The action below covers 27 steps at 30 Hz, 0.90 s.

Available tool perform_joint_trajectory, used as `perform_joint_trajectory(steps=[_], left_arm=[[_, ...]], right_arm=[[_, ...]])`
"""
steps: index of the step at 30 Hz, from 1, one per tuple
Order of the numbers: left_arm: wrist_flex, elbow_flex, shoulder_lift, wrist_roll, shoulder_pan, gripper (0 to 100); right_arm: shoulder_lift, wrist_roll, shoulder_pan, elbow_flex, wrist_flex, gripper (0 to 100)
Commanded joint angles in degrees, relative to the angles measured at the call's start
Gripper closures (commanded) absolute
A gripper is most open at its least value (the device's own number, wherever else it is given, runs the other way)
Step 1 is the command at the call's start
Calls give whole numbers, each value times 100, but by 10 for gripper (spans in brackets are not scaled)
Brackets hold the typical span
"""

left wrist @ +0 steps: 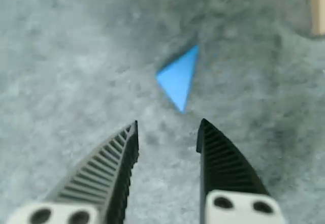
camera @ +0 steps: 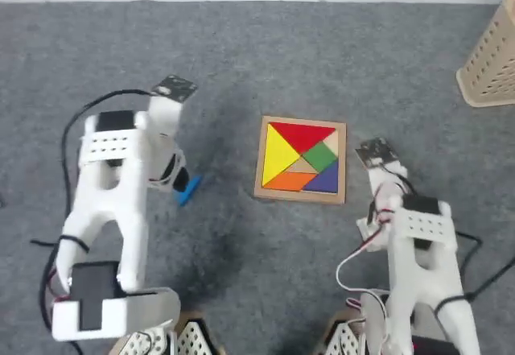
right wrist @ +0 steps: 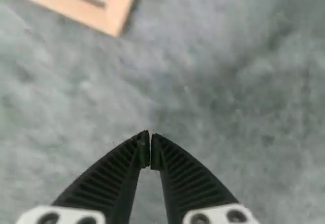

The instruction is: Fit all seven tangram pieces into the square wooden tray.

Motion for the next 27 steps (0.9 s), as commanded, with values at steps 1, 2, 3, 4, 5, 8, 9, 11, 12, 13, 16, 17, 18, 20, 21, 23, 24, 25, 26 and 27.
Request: perform_joint_trajectory(steps=[1,2,3,4,5,8,9,11,12,13,16,17,18,20,21,23,24,25,26,27], left_arm=[[-396,-13,18,79,158,822],[-510,75,79,70,176,822],[-624,154,149,44,202,822],[-721,215,246,-44,202,822],[-818,251,343,-114,202,822],[-1046,251,642,-167,62,822],[-1081,251,730,-167,35,822],[-1099,251,897,-264,44,822],[-1099,259,967,-343,62,822],[-1152,259,1020,-360,97,822],[-1495,251,1169,-299,97,822],[-1556,251,1222,-308,105,822],[-1574,251,1284,-308,123,822],[-1574,242,1398,-299,132,822],[-1582,198,1468,-299,132,822],[-1547,101,1635,-290,132,822],[-1547,48,1723,-290,132,822],[-1556,-4,1820,-290,141,822],[-1556,-66,1934,-281,141,822],[-1530,-136,2040,-264,141,824]], right_arm=[[-259,316,391,167,-224,989],[-259,352,418,281,-330,989],[-259,360,409,431,-470,989],[-259,369,391,589,-620,989],[-277,352,382,712,-743,989],[-356,343,426,774,-743,989],[-374,334,426,782,-752,989],[-374,334,426,791,-760,989],[-365,334,426,791,-760,989],[-356,334,426,791,-769,990],[-338,334,426,791,-769,990],[-330,334,426,791,-769,990],[-330,334,426,800,-769,990],[-330,334,426,800,-769,990],[-330,334,426,800,-769,990],[-330,334,426,800,-778,990],[-330,334,426,800,-778,990],[-330,334,426,800,-778,990],[-330,334,426,800,-778,990],[-330,334,426,809,-778,990]])
